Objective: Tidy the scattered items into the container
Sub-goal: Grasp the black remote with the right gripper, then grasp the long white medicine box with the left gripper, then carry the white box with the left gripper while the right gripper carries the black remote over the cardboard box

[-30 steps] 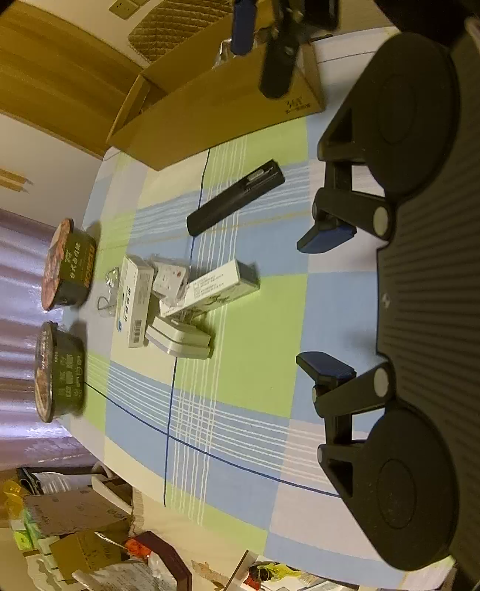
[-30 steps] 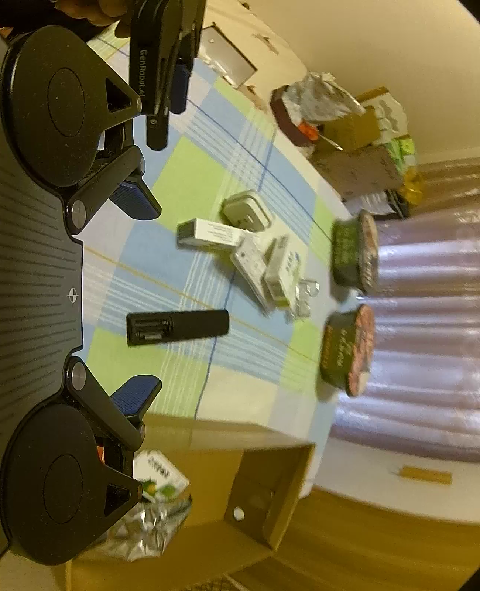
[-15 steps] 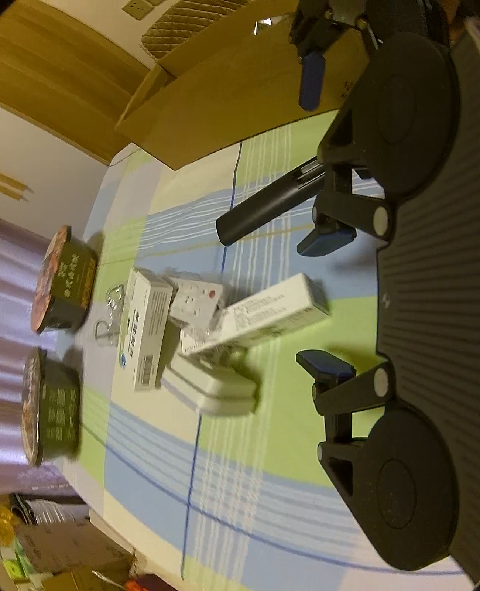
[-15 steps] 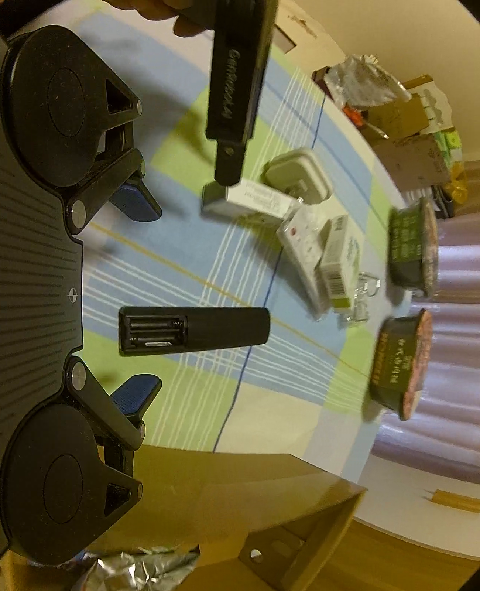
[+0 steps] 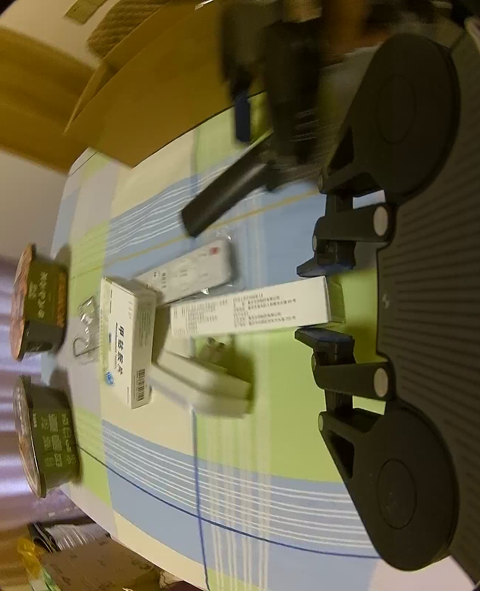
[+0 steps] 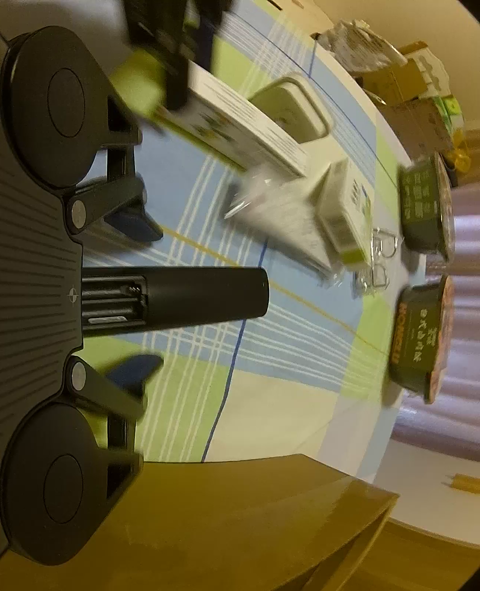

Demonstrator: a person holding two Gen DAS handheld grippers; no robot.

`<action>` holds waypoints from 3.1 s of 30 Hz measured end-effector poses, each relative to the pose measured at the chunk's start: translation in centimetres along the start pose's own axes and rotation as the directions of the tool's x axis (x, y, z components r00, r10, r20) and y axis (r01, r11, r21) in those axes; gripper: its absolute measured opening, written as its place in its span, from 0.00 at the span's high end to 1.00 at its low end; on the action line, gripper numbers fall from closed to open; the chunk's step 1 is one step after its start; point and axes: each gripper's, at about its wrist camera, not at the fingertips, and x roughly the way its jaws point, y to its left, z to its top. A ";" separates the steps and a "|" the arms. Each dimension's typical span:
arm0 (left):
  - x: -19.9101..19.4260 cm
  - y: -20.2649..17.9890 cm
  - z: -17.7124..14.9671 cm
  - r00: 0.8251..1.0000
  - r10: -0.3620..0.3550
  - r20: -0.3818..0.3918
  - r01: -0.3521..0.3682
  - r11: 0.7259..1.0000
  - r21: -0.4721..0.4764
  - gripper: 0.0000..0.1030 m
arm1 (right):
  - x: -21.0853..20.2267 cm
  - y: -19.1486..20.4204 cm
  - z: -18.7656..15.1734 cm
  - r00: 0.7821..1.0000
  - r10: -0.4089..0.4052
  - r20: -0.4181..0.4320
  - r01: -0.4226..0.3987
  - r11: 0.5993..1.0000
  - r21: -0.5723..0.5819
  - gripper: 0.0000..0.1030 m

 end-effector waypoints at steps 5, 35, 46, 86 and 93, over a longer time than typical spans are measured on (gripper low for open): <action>-2.0 0.5 -3.0 1.000 0.010 -0.022 -0.009 1.000 0.009 0.77 | -1.0 0.1 -0.6 1.000 0.005 -0.019 -0.004 1.000 0.020 0.60; -2.3 -0.8 -3.2 0.998 0.065 -0.021 -0.063 0.992 0.111 0.79 | -6.3 2.5 -8.3 0.999 0.015 -0.034 -0.015 1.000 0.002 0.60; -3.2 -1.2 -4.5 0.995 0.093 -0.046 -0.085 0.986 0.145 0.67 | -7.3 2.7 -9.8 1.000 0.015 -0.020 -0.015 1.000 0.001 0.60; -6.3 -3.5 -4.9 0.997 0.046 -0.056 -0.034 0.979 0.199 0.79 | -11.7 3.0 -9.4 0.998 -0.018 0.058 0.015 0.999 0.045 0.61; -7.5 -4.6 -4.3 0.999 0.033 -0.031 -0.026 0.977 0.210 0.79 | -13.5 2.8 -8.7 0.995 -0.031 0.099 0.027 0.999 0.042 0.61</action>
